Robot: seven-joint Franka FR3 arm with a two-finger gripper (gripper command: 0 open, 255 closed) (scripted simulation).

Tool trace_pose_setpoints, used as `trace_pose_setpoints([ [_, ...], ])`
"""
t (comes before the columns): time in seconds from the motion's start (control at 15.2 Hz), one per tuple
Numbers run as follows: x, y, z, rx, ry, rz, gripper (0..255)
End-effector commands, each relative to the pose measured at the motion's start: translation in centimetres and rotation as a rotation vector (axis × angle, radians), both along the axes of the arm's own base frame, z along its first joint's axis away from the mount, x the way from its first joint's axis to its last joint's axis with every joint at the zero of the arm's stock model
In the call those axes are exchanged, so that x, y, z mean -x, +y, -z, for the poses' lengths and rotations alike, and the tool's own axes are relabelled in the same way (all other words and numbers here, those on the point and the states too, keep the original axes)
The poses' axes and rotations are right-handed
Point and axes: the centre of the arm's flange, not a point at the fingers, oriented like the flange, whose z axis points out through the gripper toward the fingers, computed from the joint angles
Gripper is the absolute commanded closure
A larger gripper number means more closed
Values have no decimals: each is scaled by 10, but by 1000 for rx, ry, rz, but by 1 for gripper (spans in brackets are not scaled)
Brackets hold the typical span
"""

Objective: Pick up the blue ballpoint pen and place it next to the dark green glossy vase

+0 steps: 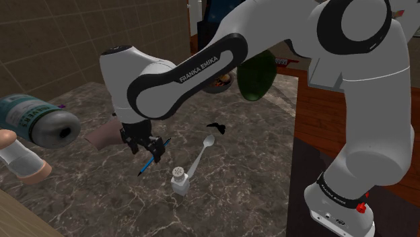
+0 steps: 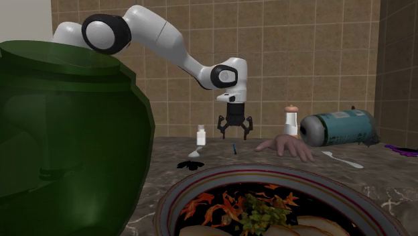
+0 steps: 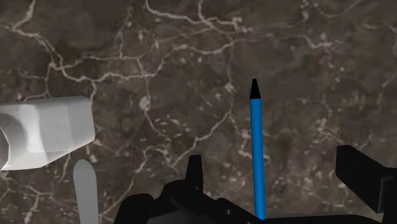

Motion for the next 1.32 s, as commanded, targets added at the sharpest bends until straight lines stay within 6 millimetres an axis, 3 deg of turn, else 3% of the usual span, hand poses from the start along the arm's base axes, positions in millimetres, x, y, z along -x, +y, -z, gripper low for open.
trace_pose_setpoints([
  [0.0,1,2,10,0,0,1,0],
  [0.07,1,2,18,0,0,1,0],
  [0.59,1,2,18,0,0,1,0],
  [0.66,1,2,18,0,0,1,255],
  [1.25,1,2,18,0,0,1,255],
])
